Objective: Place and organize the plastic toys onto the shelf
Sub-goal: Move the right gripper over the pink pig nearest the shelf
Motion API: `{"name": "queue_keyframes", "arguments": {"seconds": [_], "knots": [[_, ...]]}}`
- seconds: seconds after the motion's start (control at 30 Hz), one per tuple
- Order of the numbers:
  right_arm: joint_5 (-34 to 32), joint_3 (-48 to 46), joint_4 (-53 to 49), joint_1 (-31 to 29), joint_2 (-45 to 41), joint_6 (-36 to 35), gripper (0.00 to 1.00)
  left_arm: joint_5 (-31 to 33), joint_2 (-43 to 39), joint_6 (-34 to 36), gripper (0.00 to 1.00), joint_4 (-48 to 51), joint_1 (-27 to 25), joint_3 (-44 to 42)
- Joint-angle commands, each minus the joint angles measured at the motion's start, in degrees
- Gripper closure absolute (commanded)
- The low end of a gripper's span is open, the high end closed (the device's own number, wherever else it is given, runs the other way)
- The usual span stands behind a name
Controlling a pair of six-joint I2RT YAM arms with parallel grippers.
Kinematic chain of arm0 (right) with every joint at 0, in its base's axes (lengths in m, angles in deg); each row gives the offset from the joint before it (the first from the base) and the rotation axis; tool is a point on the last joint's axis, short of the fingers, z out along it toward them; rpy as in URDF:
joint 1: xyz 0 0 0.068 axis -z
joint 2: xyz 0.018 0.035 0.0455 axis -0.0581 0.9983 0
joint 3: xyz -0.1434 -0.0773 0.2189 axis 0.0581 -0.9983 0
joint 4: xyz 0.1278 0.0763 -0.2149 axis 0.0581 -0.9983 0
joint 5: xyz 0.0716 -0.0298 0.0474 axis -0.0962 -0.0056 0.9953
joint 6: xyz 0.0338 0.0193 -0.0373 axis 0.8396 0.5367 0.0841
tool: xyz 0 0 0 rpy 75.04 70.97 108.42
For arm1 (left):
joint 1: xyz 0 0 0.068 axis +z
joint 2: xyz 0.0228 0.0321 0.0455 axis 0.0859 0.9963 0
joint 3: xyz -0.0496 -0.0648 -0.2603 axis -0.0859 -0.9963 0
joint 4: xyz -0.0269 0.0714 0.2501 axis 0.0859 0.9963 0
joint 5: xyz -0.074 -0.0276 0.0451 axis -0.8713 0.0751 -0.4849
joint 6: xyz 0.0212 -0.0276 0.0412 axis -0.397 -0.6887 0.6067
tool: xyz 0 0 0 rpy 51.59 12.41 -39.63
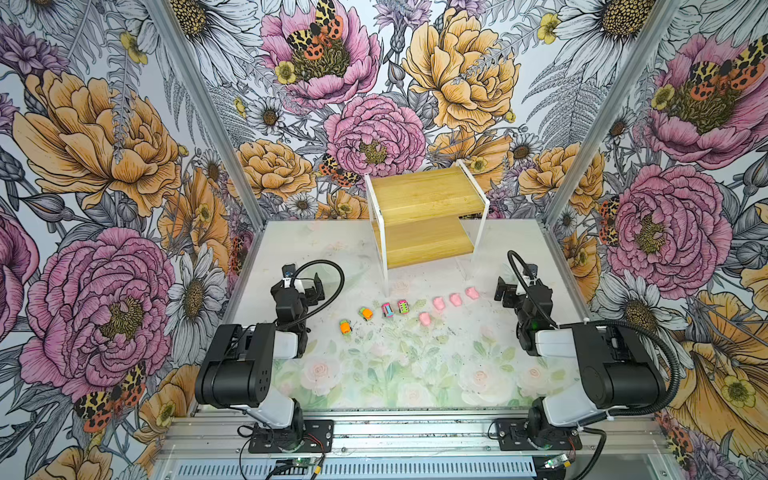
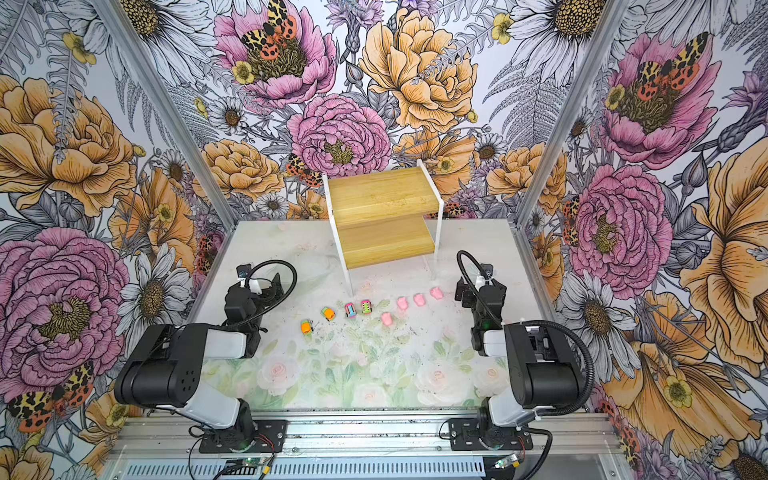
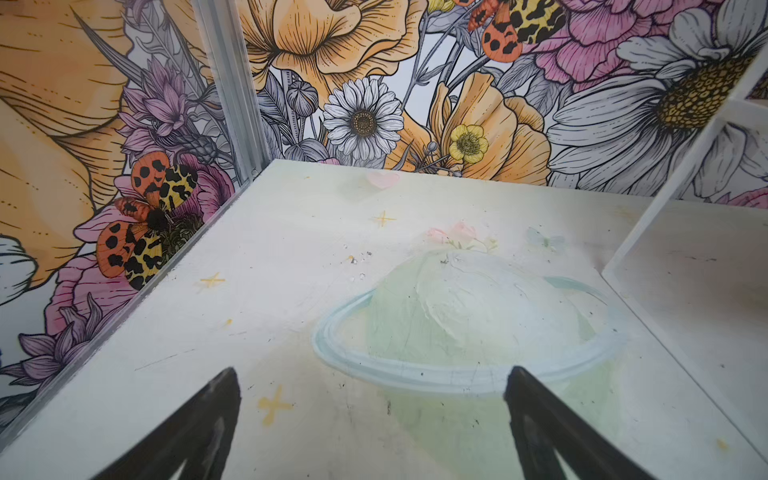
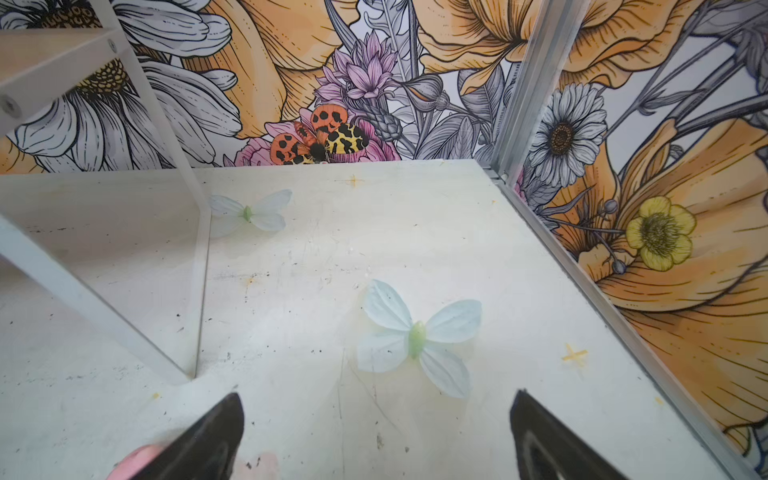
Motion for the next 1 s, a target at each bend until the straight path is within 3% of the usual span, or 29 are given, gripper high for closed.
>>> {"name": "queue_keyframes", "arguments": {"seconds": [0.0,0.5,0.63,0.73,0.87,0.97], "knots": [[-0.5,1.1,0.8,-0.2,0.2,-0.2,0.0,-1.4,-0.4,-0.3,0.01,-0.7,0.3,0.3],[-0.3,1.0,0.8,-0.2,0.1,-0.2,0.01,-2.0,-0.4,-0.5,0.01,-0.9,0.5,0.1],[3.2,2.3,-2.0,0.1,-0.8,-1.2,0.03,-2.0,-0.4,-0.4,0.01,-1.0,0.6,0.1],[4.5,6.0,-12.4,0.0,-4.6,-1.8,0.06,-3.2,-0.5,-0.3,0.01,-0.9,0.6,0.1],[6.4,15.5,-36.2,0.1,-10.3,-5.3,0.11,-3.8,-2.7,-0.6,0.01,1.3,1.0,0.6],[9.0,20.4,-47.5,0.1,-12.8,-5.9,0.12,-1.6,-11.2,-0.1,0.01,15.1,-0.4,4.4]]}}
